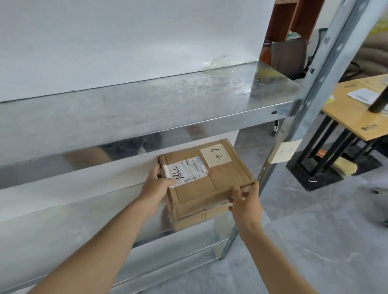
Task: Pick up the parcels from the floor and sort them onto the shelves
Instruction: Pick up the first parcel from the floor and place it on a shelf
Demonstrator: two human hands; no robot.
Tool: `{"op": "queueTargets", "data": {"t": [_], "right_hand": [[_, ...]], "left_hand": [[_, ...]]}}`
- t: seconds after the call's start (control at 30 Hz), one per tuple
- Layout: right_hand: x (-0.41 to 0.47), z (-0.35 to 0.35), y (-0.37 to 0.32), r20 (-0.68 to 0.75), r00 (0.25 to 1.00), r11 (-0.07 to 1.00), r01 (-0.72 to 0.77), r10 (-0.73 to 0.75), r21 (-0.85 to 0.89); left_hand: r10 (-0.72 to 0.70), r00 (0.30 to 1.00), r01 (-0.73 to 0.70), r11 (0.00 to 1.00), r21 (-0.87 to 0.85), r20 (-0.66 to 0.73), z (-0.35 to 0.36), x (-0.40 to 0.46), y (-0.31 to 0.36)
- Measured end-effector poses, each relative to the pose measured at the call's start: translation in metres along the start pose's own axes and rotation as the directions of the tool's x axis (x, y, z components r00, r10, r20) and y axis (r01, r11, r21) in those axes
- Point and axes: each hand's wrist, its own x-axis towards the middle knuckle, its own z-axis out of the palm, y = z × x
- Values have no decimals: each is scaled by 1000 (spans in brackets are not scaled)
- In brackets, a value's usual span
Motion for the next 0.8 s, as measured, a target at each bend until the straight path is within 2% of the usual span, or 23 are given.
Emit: {"op": "queueTargets", "data": {"t": [0.13, 0.27, 0.47, 0.53, 0.63, 0.73, 0.8], "right_hand": [[-12, -6, 6, 50, 995, 993, 88, -84, -81], [-11, -9, 14, 101, 989, 992, 115, -110, -45], [-13, -19, 12, 124, 983, 990, 139, -134, -36], [-15, -22, 12, 147, 981, 991, 131, -130, 6], [-25, -31, 8, 81, 986, 987, 137, -144, 86], [-40, -35, -9, 45, 975, 942, 198, -218, 273], [-51, -26, -25, 140, 950, 887, 198, -278, 417]], "left_hand": [[13, 999, -12, 1000, -17, 34, 7, -1, 2], [25, 999, -27, 999, 34, 37, 16, -6, 3], [49, 998, -49, 999, 3, 26, 19, -16, -1], [46, 998, -45, 999, -30, 43, 20, -25, 1], [64, 998, -63, 996, -58, 13, 15, -43, 2], [50, 996, -66, 967, -248, -71, -13, -65, 0], [43, 995, -76, 909, -409, -89, -41, -84, -1]]}}
